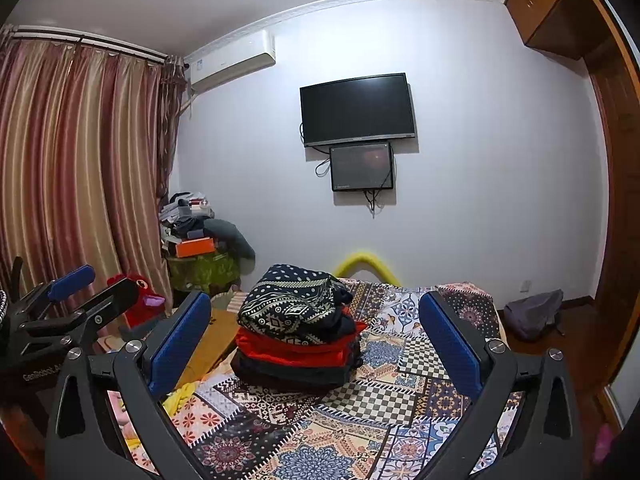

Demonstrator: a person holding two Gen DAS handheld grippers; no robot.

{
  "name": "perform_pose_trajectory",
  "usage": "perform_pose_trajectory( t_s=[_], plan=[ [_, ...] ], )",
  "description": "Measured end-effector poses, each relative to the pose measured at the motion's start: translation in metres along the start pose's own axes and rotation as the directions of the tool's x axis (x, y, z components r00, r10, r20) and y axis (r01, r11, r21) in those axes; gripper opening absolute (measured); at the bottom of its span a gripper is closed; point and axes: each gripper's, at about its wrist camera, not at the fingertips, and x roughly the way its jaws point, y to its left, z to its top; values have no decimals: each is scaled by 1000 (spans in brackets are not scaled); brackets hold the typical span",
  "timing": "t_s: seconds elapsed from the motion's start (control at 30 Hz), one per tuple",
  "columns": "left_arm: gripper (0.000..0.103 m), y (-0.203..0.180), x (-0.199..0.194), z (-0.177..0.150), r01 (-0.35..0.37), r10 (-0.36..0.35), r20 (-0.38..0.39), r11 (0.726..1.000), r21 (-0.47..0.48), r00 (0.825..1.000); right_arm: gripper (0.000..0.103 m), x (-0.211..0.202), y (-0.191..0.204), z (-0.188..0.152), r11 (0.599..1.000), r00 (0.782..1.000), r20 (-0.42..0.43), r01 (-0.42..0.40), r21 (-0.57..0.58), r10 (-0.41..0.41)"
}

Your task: Fold large clothes

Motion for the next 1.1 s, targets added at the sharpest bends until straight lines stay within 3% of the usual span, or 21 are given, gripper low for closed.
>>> perform_pose_trajectory(
  t_s=[1.1],
  plan=[
    [103,8,10,-5,29,-30,-33,999,-36,999,103,1,2,0,1000,1000,-13,11,-4,-11]
  ],
)
